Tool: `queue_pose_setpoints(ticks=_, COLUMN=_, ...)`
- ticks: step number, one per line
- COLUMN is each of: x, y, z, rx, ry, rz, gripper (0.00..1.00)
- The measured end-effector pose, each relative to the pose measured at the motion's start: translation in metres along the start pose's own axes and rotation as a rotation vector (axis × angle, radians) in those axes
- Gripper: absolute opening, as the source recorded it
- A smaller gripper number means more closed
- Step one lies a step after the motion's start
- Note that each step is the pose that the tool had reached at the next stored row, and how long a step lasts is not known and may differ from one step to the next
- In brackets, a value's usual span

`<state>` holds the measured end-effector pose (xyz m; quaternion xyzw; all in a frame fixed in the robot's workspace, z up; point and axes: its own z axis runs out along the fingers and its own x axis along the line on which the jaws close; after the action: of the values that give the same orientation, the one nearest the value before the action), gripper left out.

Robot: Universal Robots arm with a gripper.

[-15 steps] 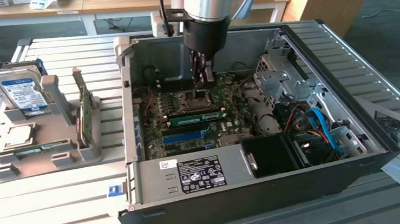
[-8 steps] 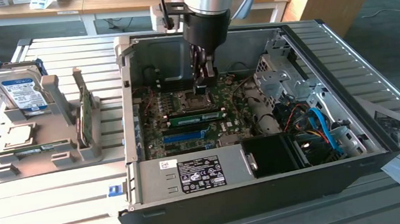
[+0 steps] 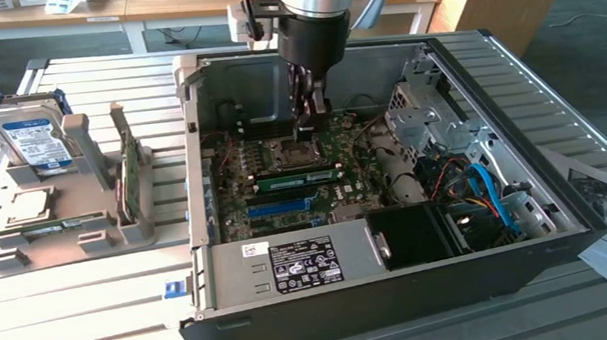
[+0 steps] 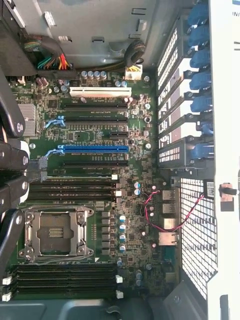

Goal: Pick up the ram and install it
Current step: 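Press down the ram until it locks into place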

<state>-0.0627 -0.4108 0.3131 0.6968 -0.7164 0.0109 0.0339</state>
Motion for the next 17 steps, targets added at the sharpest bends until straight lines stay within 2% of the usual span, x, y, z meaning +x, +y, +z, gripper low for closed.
queue_pose_setpoints(ticks=2, x=0.0001, y=0.0001, z=-0.0002, rx=0.0021, ry=-0.0011, rz=0.0, gripper=0.1)
queue_pose_setpoints(ticks=4, x=0.0, y=0.0, z=-0.0001, rx=0.0072, ry=-0.0061, rz=0.0, gripper=0.1)
queue_pose_setpoints(ticks=6, x=0.0, y=0.0, z=0.0, rx=0.0098, ry=-0.009, rz=0.0, gripper=0.1)
queue_pose_setpoints(ticks=17, x=0.0, y=0.0, z=0.0, rx=0.0114, ry=-0.0112, rz=0.0, gripper=0.1)
